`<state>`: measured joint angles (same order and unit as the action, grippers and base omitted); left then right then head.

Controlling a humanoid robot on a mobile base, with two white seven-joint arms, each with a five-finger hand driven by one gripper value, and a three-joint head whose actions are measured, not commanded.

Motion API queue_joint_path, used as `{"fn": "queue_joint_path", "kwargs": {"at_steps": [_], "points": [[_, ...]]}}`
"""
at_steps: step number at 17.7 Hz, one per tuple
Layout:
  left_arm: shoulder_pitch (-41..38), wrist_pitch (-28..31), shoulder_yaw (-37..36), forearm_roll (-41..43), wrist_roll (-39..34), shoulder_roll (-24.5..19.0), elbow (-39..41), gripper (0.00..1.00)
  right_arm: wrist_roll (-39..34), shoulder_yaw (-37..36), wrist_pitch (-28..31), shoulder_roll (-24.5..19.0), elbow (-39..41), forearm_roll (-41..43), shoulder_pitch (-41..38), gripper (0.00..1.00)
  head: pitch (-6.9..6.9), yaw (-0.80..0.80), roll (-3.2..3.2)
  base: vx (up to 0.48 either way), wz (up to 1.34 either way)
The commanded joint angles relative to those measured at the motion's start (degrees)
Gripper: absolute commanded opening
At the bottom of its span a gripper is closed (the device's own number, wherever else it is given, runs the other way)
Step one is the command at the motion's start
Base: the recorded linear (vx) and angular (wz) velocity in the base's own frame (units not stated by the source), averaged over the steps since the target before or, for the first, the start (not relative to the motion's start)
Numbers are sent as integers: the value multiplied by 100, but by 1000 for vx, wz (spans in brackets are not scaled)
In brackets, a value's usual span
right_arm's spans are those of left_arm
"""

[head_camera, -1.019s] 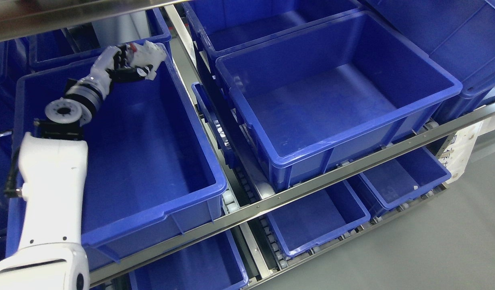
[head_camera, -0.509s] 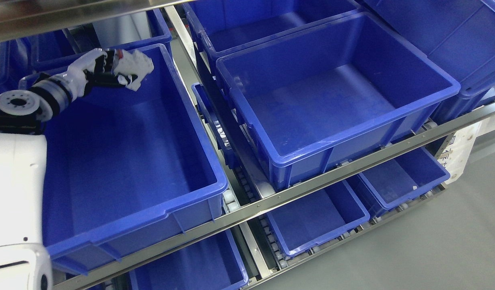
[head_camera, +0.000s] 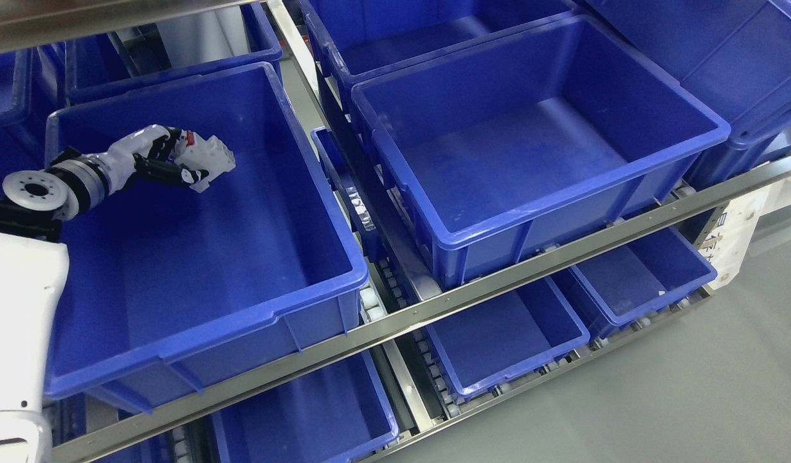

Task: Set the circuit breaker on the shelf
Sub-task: 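Lower the left hand with the breaker into the upper blue bin, then open the left hand to release the breaker onto the bin floor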

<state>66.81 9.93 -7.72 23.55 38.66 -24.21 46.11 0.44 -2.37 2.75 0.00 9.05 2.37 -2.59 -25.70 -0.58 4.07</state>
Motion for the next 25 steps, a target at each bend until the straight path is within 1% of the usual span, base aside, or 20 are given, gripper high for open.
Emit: {"fn": "queue_joint_path", "kwargs": {"at_steps": [1,4,7,8,9,13,16,18,19,21,22,23,24,25], "points": [[278,0,-1073,519,-17,223,-716,9,-27,0,-3,100,0,0,4,100,0,0,0,-75,-3],[709,-26,-1416,545,-43,469,-1339,10,-27,0,-3,100,0,0,4,100,0,0,0,-72,63],[737,-123,-1469,563,-183,601,-1481,12,-27,0,-3,100,0,0,-4,100,0,0,0,-29,112],[737,-158,-1460,606,-279,602,-1534,14,-27,0,-3,100,0,0,4,100,0,0,0,-25,102],[746,-228,-1460,694,-376,610,-1604,20,-27,0,-3,100,9,0,-4,100,0,0,0,-13,38],[790,-246,-1460,756,-500,672,-1631,33,-27,0,-3,100,0,0,4,100,0,0,0,0,-11],[851,-246,-1487,984,-518,681,-1710,51,-27,0,-3,100,0,0,-4,100,0,0,0,0,0],[886,-246,-1478,1011,-544,681,-1710,57,-27,0,-3,100,0,0,4,100,0,0,0,0,0],[956,-246,-1461,1002,-605,681,-1710,62,-27,0,-3,100,0,0,-4,100,0,0,0,0,0],[1114,-246,-1408,1002,-641,672,-1710,65,-27,0,-3,100,0,0,4,100,0,0,0,0,0],[1158,-246,-1390,1002,-641,672,-1710,71,-27,0,-3,100,0,0,4,100,0,0,0,0,0],[1202,-246,-1320,985,-641,681,-1702,79,-27,0,-3,100,0,0,-4,100,0,0,0,0,0],[1264,-246,-1172,976,-667,681,-1684,83,-27,0,-3,100,0,0,4,100,0,0,0,0,0],[1316,-246,-918,967,-815,681,-1667,84,-27,0,-3,100,0,0,4,100,0,0,0,0,0]]}}
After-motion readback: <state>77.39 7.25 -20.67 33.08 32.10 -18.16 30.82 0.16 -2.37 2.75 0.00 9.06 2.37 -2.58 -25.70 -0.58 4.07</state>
